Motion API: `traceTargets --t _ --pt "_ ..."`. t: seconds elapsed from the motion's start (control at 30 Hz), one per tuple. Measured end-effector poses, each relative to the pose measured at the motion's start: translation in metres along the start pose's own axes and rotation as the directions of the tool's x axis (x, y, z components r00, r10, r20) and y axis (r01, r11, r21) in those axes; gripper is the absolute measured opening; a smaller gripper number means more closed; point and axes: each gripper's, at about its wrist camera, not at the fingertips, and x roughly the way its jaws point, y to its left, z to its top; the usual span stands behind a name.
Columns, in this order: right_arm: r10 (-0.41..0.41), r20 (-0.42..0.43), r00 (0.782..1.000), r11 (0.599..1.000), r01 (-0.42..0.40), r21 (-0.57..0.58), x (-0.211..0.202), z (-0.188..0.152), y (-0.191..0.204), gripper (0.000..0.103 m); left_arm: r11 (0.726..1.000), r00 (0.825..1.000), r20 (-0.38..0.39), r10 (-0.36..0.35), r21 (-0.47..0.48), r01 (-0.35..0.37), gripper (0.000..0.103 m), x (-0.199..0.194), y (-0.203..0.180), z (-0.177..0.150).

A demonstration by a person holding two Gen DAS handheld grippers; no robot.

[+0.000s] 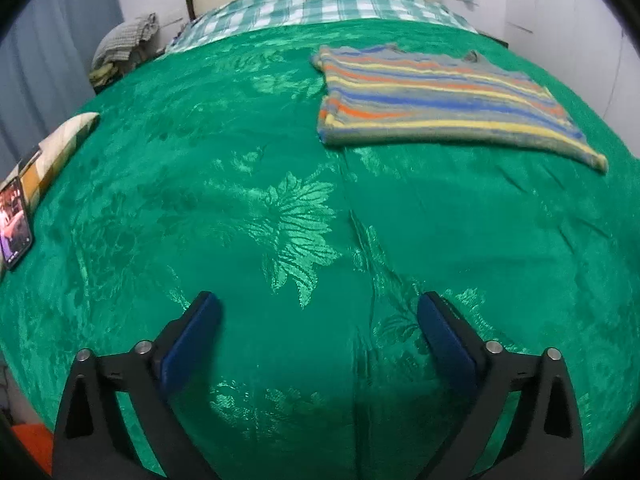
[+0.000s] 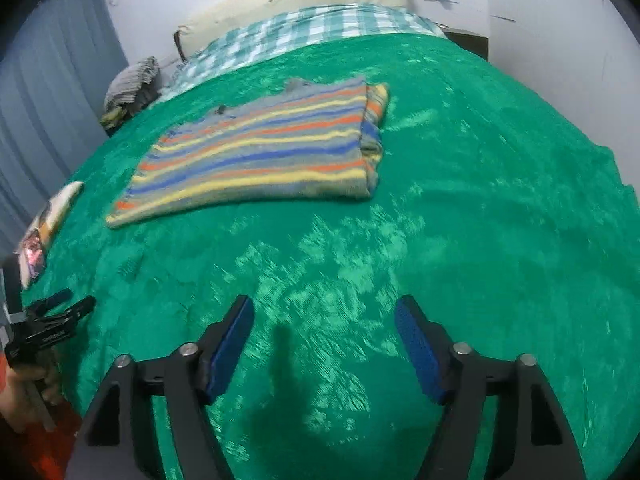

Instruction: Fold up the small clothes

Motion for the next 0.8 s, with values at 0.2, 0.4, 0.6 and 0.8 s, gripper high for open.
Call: traceTargets --t 0.2,0.4,0.6,0.8 --pt "-0.041 -0.053 0.998 0.999 0.039 -0.032 0.015 -0.015 0.002 0.081 1.0 0.999 0.02 -0.026 -0.015 0.026 0.102 0.003 0.005 -0.006" --pt "-0.044 -0.057 0.997 0.996 0.04 -0.077 0.022 -0.023 0.008 0.094 1.0 0.999 0.035 -0.02 -0.011 0.02 0.102 0.003 0.002 -0.011" --pt "-0.071 -0.044 0.997 0.989 0.064 -0.134 0.028 -0.029 0.018 0.103 1.0 0.999 0.048 -0.013 -0.007 0.014 0.102 0.003 0.001 -0.014" --pt "-0.066 -0.035 0.997 0.989 0.06 -0.133 0.029 -0.03 0.017 0.103 1.0 0.999 0.049 -0.01 -0.005 0.01 0.102 0.003 -0.001 -0.014"
